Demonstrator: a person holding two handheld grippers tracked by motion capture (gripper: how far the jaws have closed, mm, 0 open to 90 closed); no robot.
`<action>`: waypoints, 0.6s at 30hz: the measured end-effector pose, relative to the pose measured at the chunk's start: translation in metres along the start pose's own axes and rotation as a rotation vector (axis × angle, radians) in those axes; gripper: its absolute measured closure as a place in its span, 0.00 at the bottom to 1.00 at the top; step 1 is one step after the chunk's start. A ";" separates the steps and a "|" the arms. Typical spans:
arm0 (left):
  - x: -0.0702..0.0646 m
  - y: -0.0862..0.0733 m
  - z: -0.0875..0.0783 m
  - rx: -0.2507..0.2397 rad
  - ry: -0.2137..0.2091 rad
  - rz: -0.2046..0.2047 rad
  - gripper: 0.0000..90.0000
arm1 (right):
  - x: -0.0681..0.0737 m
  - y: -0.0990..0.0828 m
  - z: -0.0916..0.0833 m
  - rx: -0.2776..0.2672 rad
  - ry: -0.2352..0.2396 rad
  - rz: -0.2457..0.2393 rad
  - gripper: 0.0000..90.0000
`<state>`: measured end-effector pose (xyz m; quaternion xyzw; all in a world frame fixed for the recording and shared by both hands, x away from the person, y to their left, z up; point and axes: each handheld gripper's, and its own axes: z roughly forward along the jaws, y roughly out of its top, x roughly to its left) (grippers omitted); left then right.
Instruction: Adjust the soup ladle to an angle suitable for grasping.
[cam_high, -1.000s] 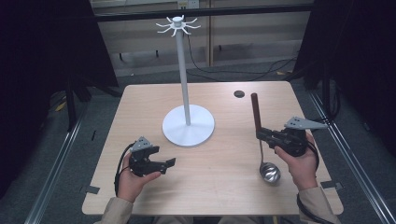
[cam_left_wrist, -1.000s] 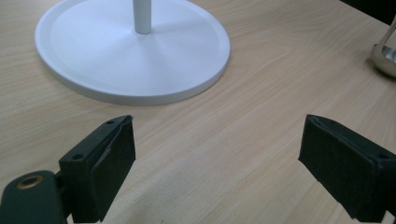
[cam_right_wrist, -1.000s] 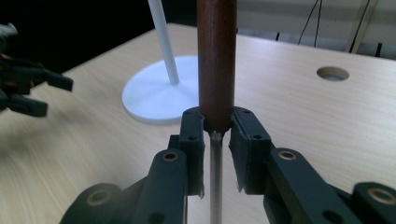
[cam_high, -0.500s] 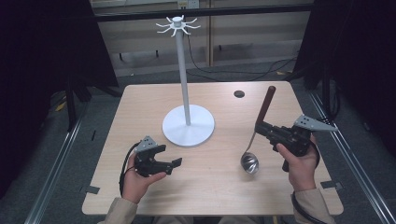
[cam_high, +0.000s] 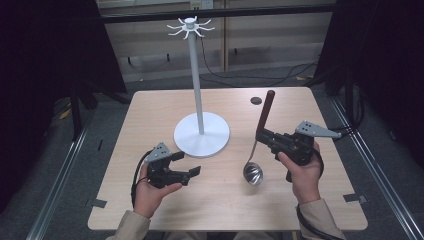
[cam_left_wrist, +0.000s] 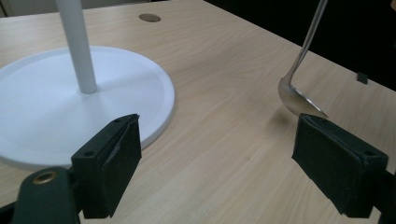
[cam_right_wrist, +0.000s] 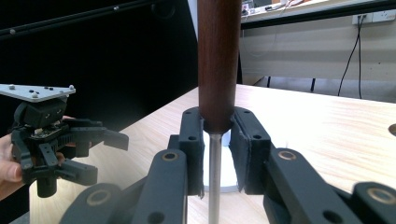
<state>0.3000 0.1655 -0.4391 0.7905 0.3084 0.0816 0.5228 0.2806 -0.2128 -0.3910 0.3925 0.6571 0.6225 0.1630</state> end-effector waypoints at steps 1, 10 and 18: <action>-0.004 0.002 0.003 -0.002 -0.014 0.011 0.18 | 0.002 0.001 0.003 0.005 0.000 0.002 0.84; -0.019 0.018 0.015 -0.027 -0.051 0.040 0.22 | 0.011 0.003 0.010 0.006 -0.005 -0.007 0.84; -0.035 0.058 0.023 -0.089 -0.069 0.072 0.28 | 0.023 0.002 0.020 0.008 0.008 -0.022 0.84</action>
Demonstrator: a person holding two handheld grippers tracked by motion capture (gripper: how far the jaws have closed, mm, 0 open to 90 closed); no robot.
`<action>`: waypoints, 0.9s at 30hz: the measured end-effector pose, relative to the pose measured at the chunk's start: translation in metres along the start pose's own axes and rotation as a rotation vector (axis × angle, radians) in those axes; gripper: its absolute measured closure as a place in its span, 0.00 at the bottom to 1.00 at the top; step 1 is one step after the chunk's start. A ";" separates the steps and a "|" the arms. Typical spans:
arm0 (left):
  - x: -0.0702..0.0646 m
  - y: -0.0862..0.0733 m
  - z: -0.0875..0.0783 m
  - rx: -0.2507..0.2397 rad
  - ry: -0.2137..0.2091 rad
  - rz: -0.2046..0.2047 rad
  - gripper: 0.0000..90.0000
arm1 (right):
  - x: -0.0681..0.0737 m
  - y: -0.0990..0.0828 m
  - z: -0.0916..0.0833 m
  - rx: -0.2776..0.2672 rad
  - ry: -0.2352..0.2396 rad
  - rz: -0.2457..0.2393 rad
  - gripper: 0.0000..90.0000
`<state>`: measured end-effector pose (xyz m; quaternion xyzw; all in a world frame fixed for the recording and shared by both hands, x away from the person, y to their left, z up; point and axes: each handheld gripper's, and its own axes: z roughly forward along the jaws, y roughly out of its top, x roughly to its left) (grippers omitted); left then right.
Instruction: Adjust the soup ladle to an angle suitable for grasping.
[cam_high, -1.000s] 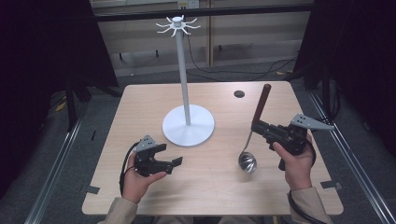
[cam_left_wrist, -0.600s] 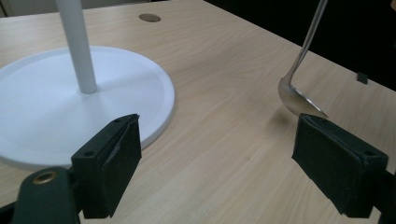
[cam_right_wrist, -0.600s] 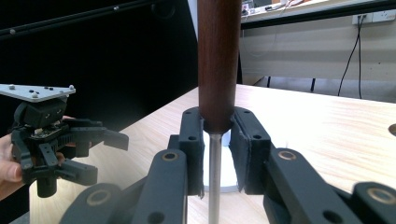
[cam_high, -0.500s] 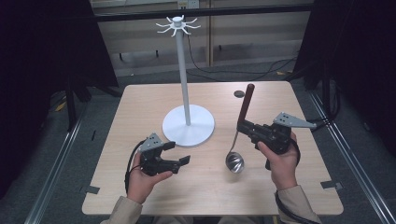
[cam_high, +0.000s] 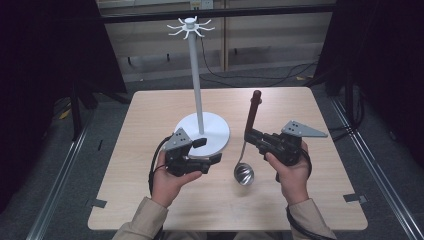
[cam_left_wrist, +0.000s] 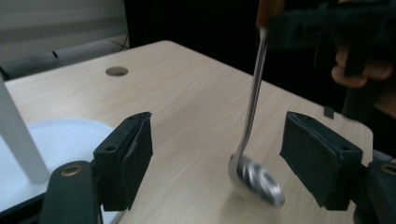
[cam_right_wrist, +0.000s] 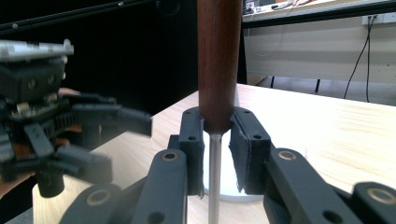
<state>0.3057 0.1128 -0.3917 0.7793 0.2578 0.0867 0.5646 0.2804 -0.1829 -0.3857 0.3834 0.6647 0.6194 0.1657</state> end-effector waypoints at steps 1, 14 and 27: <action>0.000 0.004 0.001 -0.010 -0.005 0.003 0.28 | 0.000 0.000 0.000 0.000 0.000 0.000 0.84; -0.010 0.055 0.005 -0.098 0.019 0.034 0.39 | 0.013 -0.004 0.012 0.000 0.022 -0.001 0.84; -0.022 0.072 0.019 -0.117 0.035 0.070 0.55 | 0.028 -0.002 0.024 0.002 0.038 -0.027 0.84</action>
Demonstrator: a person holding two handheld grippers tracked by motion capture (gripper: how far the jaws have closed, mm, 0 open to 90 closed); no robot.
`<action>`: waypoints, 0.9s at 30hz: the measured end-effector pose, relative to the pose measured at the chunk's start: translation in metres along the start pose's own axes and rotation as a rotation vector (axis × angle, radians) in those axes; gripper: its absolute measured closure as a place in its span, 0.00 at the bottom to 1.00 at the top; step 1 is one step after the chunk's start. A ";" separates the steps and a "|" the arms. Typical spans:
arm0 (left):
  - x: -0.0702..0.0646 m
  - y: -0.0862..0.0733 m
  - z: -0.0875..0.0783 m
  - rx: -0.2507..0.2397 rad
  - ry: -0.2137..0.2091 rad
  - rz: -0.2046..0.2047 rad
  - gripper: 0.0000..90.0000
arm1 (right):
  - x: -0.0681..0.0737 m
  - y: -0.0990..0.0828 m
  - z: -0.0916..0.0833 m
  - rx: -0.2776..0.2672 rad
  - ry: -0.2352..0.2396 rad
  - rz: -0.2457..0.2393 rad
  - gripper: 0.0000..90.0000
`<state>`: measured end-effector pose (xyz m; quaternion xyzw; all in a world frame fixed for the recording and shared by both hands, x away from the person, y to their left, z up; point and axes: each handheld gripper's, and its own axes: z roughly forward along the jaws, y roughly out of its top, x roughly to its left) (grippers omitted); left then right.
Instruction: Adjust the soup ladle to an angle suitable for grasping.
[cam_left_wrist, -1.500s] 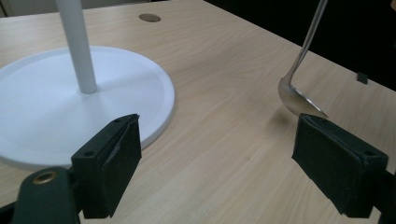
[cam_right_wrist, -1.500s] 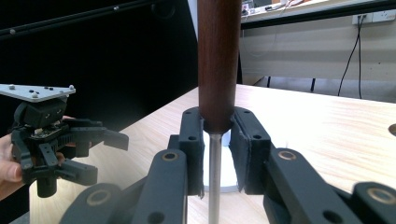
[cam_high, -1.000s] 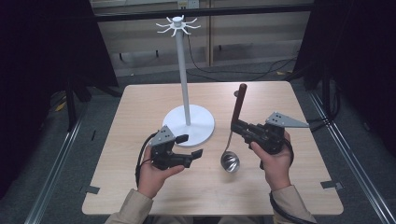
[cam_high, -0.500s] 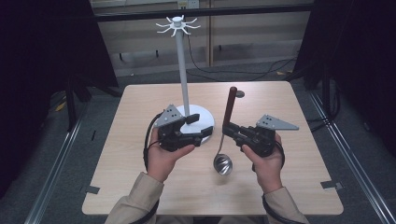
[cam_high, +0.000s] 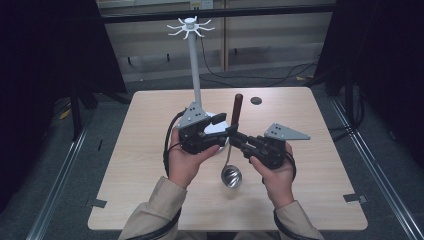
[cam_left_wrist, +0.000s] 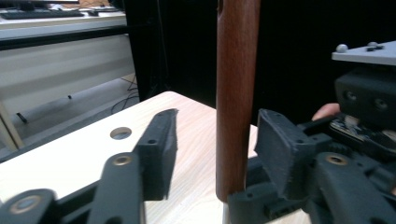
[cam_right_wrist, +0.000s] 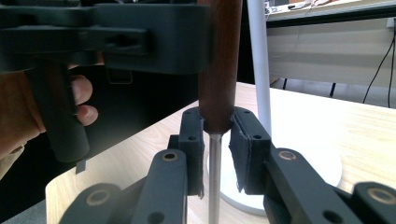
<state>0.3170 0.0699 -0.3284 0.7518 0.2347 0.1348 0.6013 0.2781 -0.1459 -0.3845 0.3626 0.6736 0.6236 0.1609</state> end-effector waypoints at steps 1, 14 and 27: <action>0.000 0.000 0.000 0.000 0.000 0.000 0.56 | 0.001 0.000 0.001 -0.001 -0.005 -0.004 0.84; 0.000 -0.001 -0.001 -0.017 0.006 0.004 0.81 | 0.018 0.005 0.014 -0.015 -0.027 -0.016 0.84; 0.014 0.001 -0.015 0.011 -0.009 -0.008 0.82 | 0.016 -0.002 0.010 -0.016 -0.074 -0.072 0.60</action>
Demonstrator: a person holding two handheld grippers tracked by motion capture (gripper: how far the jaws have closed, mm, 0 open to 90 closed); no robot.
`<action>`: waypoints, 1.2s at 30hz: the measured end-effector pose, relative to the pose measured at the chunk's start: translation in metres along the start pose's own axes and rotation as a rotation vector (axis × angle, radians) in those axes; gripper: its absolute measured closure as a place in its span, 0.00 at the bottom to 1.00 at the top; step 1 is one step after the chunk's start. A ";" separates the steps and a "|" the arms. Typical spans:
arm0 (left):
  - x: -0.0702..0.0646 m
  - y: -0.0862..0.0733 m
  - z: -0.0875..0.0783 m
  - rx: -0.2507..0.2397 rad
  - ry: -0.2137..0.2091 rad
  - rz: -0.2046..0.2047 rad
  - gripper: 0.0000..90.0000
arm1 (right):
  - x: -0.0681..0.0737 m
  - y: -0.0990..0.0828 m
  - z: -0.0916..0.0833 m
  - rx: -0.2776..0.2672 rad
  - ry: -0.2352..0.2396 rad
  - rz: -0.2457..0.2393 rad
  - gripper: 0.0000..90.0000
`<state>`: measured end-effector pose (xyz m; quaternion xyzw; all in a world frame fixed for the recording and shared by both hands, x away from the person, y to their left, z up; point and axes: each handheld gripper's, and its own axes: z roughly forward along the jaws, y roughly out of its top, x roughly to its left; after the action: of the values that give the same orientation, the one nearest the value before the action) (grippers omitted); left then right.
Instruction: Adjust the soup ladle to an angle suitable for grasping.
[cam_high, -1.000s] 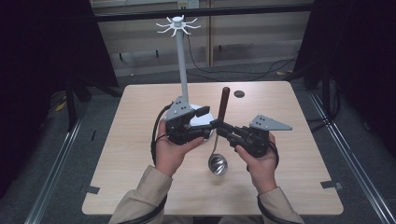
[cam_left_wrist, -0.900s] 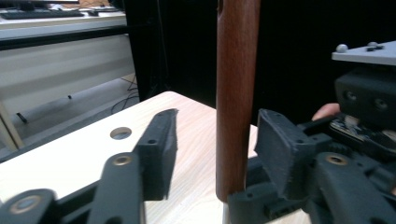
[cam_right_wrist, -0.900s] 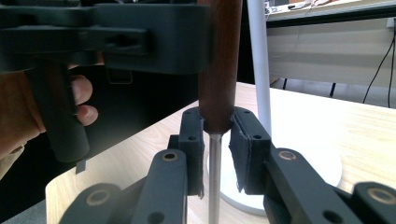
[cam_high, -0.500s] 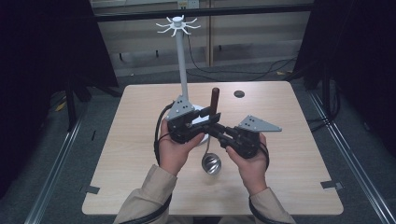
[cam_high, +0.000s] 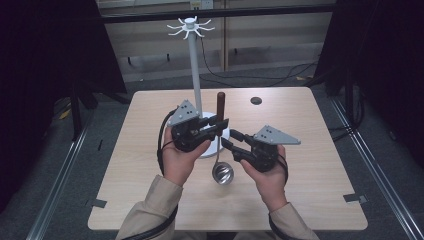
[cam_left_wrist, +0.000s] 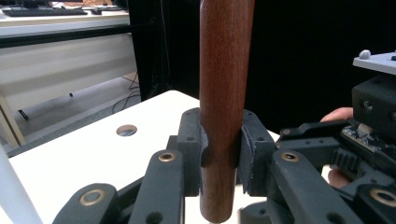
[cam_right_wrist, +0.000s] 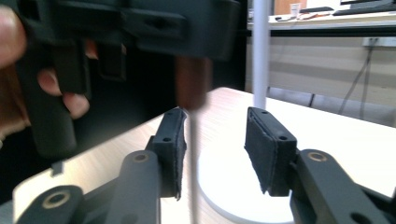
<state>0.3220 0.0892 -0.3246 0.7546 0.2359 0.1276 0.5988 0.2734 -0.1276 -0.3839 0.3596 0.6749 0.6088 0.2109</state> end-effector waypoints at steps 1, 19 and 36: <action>0.001 0.000 -0.001 0.001 -0.002 -0.005 0.82 | -0.005 -0.003 -0.005 0.011 -0.016 -0.011 0.52; 0.013 0.011 -0.003 -0.014 -0.014 -0.022 0.82 | -0.036 -0.042 -0.029 0.167 -0.161 -0.066 0.18; 0.025 0.031 -0.001 -0.033 -0.029 -0.036 0.82 | -0.049 -0.064 -0.031 0.241 -0.131 -0.027 0.01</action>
<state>0.3493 0.0979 -0.2969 0.7421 0.2387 0.1097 0.6167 0.2680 -0.1849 -0.4484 0.4123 0.7326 0.4957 0.2180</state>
